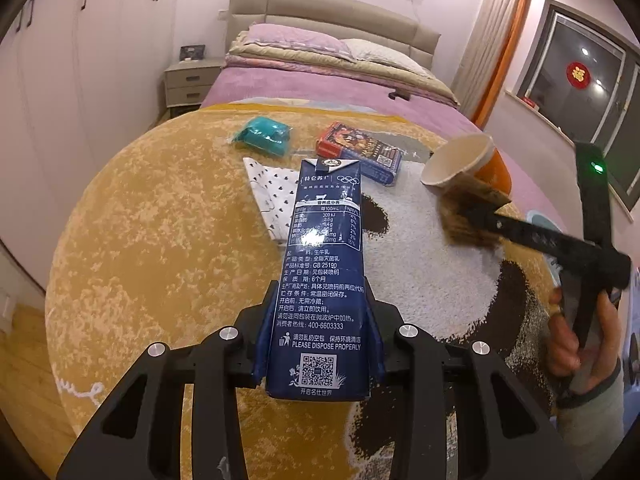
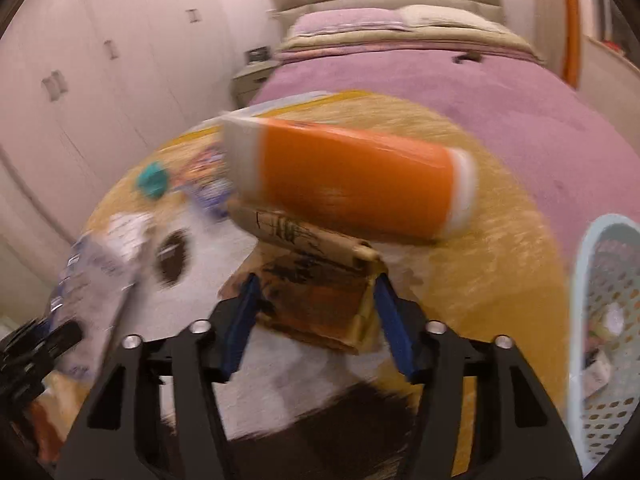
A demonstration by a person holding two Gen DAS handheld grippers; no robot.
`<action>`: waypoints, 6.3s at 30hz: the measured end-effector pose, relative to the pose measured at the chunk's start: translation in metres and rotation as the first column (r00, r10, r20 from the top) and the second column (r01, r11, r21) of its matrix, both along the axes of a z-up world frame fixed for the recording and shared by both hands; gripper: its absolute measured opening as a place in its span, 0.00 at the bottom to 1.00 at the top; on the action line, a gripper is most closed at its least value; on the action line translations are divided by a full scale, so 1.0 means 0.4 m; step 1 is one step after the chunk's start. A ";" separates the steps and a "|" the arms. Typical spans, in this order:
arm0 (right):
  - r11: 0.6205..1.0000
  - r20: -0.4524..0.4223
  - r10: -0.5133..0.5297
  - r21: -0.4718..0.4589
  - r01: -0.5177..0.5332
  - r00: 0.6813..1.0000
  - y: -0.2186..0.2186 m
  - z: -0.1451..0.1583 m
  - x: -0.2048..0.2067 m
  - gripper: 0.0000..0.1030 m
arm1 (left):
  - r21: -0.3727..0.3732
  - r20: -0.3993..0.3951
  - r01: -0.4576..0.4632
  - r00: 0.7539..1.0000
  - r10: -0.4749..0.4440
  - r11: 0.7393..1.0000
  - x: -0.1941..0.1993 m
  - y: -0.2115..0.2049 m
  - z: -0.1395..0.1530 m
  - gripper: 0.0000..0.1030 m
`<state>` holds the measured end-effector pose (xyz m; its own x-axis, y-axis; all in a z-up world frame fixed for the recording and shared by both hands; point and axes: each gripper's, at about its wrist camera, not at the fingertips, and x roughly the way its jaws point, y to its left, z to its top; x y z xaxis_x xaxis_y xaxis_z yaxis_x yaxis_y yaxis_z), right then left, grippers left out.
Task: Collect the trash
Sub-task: 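Grasp the blue milk carton with the left tool while the right tool grasps the brown paper bag, then carry the carton and paper bag over the blue basket and open both tools, then move the left tool to the white dotted tissue packet while the right tool approaches the orange paper cup, then grasp the tissue packet with the left tool while the right tool grasps the orange cup, then carry the tissue packet and orange cup over the basket and release both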
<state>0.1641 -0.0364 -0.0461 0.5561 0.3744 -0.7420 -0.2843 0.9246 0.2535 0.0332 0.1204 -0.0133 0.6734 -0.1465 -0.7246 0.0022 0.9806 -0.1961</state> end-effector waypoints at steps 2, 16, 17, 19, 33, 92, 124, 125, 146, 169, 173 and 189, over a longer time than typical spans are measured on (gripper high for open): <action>0.992 -0.027 0.105 0.078 -0.102 0.994 0.036 0.003 -0.034 0.50 | -0.004 0.002 -0.003 1.000 0.003 1.000 0.000 0.005 0.001 0.35; 0.994 0.061 0.089 -0.074 -0.084 0.994 0.047 0.021 -0.018 0.50 | -0.007 -0.009 0.001 1.000 -0.001 1.000 0.003 -0.007 -0.015 0.35; 0.992 0.048 0.097 -0.084 -0.093 0.994 0.060 0.010 -0.004 0.50 | -0.006 -0.009 0.000 1.000 0.000 1.000 0.003 -0.008 -0.016 0.35; 0.990 0.032 0.104 -0.104 -0.100 0.994 0.090 0.001 0.012 0.31 | -0.008 -0.010 -0.004 1.000 0.004 1.000 0.000 -0.013 -0.016 0.35; 0.986 0.158 0.146 -0.105 -0.130 0.977 0.145 0.089 -0.183 0.02 | -0.026 0.069 0.031 0.997 -0.029 0.999 -0.050 -0.040 0.048 0.34; 0.792 0.195 -0.598 -0.005 0.611 0.777 -0.537 0.173 -0.224 0.43 | -0.092 0.242 0.444 0.878 -0.413 0.891 0.159 -0.623 0.151 0.62; 0.970 0.103 -0.245 0.011 0.245 0.964 -0.116 0.054 0.019 0.58 | 0.112 -0.003 -0.080 0.997 0.081 0.990 0.222 -0.048 -0.052 0.60; 0.971 0.097 -0.238 0.010 0.238 0.966 -0.113 0.049 0.025 0.59 | 0.111 -0.011 -0.082 0.996 0.084 0.990 0.229 -0.047 -0.053 0.56; 0.991 0.108 0.112 0.065 -0.119 0.988 0.070 0.065 -0.175 0.59 | -0.009 0.033 -0.101 0.994 0.101 0.995 0.139 0.023 -0.054 0.10; 0.991 -0.051 0.006 0.131 0.001 0.999 0.072 -0.029 -0.037 0.73 | -0.033 0.046 -0.081 0.996 0.082 0.996 0.134 0.019 -0.070 0.10; 0.995 -0.039 0.032 0.097 -0.028 0.999 0.101 -0.029 -0.042 0.61 | -0.037 0.047 -0.081 0.995 0.083 0.996 0.137 0.011 -0.070 0.10; 0.992 0.157 -0.106 0.080 0.094 0.982 -0.030 0.108 -0.153 0.59 | -0.058 0.153 0.059 0.987 -0.049 0.997 0.076 -0.087 0.031 0.06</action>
<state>0.1030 -0.0484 -0.0027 0.7035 0.3603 -0.6127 -0.2339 0.9313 0.2791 0.0637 0.0858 -0.0010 0.7643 -0.2270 -0.6036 0.0892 0.9642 -0.2497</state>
